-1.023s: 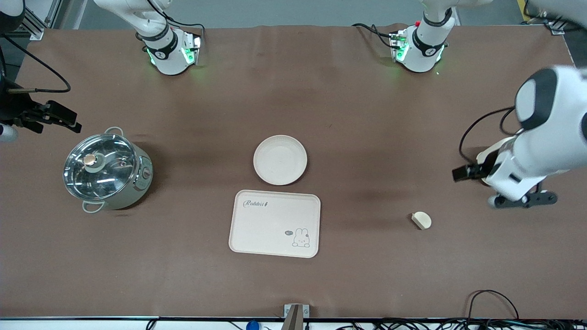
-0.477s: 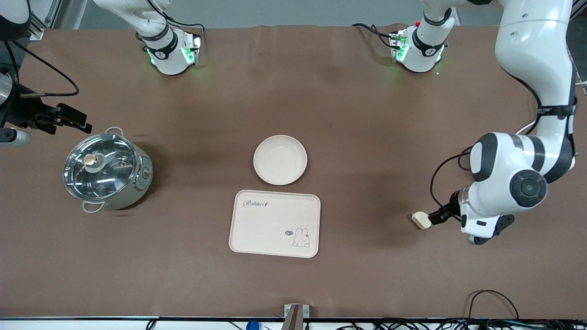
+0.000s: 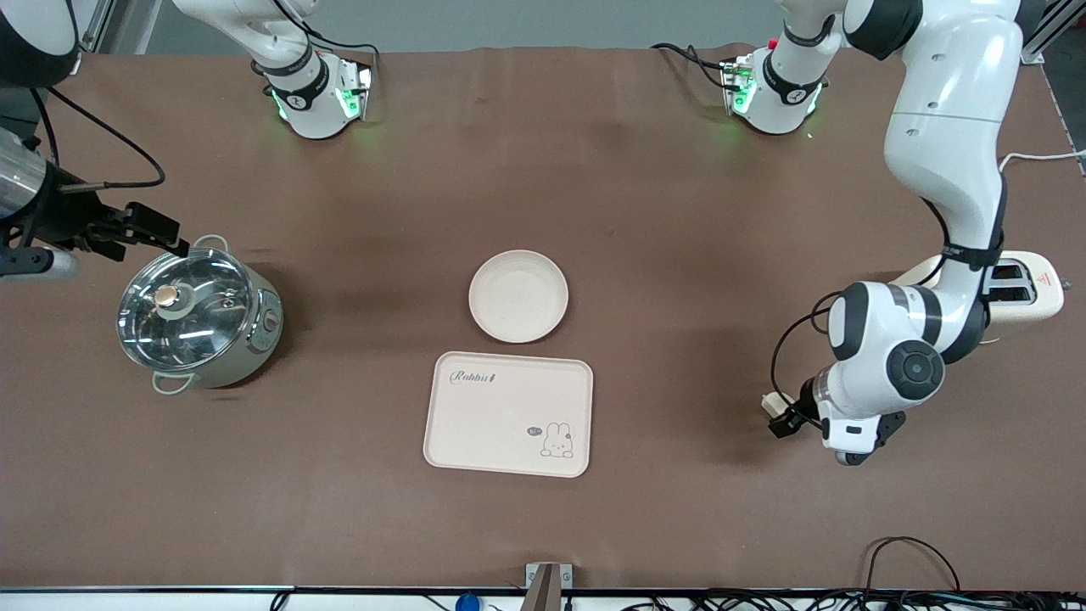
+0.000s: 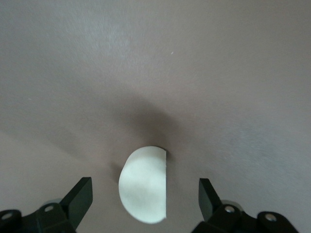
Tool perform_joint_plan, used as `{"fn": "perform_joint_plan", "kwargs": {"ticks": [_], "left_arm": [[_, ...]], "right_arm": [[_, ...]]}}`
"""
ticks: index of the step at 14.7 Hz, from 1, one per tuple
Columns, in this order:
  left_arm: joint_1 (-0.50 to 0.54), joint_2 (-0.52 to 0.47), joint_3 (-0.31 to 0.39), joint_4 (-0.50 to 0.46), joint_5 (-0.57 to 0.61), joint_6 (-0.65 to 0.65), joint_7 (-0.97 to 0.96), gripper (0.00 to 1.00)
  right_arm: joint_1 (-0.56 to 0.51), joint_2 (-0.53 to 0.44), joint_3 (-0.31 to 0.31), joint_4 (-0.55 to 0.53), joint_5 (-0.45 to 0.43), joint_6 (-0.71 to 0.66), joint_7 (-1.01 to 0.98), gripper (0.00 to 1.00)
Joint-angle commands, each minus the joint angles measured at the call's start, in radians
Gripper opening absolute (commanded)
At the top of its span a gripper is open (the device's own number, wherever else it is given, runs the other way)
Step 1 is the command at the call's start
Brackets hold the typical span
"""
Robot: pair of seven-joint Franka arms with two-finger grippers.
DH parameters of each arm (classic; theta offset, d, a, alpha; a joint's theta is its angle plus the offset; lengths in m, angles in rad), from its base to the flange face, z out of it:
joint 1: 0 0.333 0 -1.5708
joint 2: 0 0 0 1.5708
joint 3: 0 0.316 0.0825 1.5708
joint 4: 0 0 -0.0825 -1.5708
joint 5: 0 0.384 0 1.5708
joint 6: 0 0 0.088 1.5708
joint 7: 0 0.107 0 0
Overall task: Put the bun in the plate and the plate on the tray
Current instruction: 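Close the left gripper on the cream bun and lift it, then carry the bun over the white plate while the right gripper reaches the plate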
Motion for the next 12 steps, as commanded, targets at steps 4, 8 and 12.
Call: {"fn": "perform_joint_plan", "kwargs": {"ticks": [4, 8, 12], "left_arm": [[-0.003, 0.024, -0.004, -0.018, 0.016, 0.013, -0.022, 0.67], [-0.015, 0.022, -0.003, -0.014, 0.017, 0.012, -0.003, 0.36], [-0.056, 0.008, -0.006, -0.006, 0.017, 0.004, -0.019, 0.27]], "right_arm": [[0.103, 0.019, 0.001, -0.088, 0.019, 0.142, 0.147, 1.00], [0.177, 0.022, 0.001, -0.307, 0.254, 0.418, 0.198, 1.00], [0.267, 0.114, 0.003, -0.407, 0.326, 0.625, 0.218, 1.00]]}}
